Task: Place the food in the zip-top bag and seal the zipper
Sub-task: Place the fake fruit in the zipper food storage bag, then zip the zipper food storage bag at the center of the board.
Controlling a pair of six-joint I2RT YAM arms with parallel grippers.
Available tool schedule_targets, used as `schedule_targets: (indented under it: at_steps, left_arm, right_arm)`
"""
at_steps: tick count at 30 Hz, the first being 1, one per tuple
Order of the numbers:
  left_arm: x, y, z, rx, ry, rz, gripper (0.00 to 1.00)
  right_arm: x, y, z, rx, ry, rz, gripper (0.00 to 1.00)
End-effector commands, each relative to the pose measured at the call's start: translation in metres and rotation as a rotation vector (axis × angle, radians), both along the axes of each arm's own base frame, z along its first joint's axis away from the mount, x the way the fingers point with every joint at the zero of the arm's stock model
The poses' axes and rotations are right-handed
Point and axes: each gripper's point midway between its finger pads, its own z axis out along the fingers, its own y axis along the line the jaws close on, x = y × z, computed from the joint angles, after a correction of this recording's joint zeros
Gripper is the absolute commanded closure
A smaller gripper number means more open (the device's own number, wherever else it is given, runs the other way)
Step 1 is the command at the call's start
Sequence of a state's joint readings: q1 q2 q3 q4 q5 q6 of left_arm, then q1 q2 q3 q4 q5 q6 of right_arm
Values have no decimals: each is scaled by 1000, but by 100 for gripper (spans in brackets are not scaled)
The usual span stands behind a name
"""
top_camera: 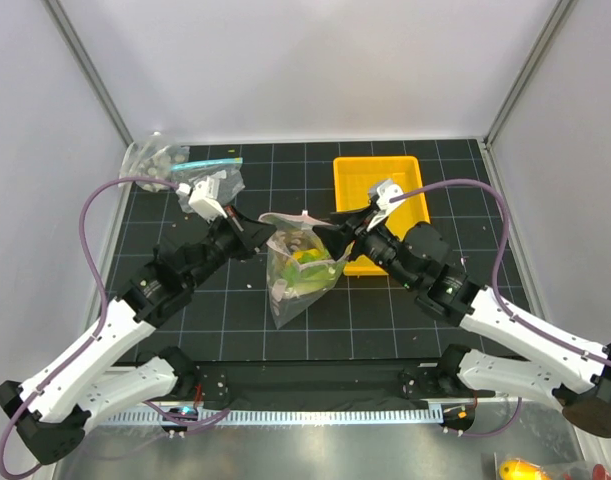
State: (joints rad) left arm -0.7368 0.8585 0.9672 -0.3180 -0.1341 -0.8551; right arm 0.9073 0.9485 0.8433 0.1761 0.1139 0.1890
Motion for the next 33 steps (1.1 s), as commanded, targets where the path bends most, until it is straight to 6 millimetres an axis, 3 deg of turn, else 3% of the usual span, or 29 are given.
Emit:
schedule_targets:
  at_steps: [1, 4, 7, 8, 17, 23, 26, 27, 29, 33]
  left_arm:
    - [8, 8, 13, -8, -70, 49, 98]
    - [10, 4, 8, 2, -54, 39, 99]
    - [12, 1, 5, 13, -49, 31, 99]
    - [12, 1, 5, 14, -51, 30, 99]
    - [10, 8, 8, 16, -72, 51, 99]
    - [10, 6, 7, 19, -70, 40, 99]
    - [9, 4, 7, 22, -70, 25, 99]
    - [8, 1, 8, 22, -72, 8, 99]
    - [7, -4, 7, 21, -71, -17, 98]
    - [-9, -36, 13, -7, -79, -209, 95]
  right_arm:
    - [-5, -12, 22, 17, -34, -14, 44]
    - [-4, -18, 27, 14, -36, -41, 42]
    - [5, -21, 20, -40, 10, -90, 42]
    - [6, -21, 9, -80, 48, -99, 43]
    - [10, 2, -15, -206, 171, -41, 43]
    - [6, 8, -17, -227, 178, 3, 59]
    - [8, 7, -17, -224, 177, -13, 81]
    - [8, 4, -16, -216, 178, -22, 94]
    - [11, 1, -12, -189, 168, -47, 98]
    - [24, -26, -9, -128, 159, -214, 99]
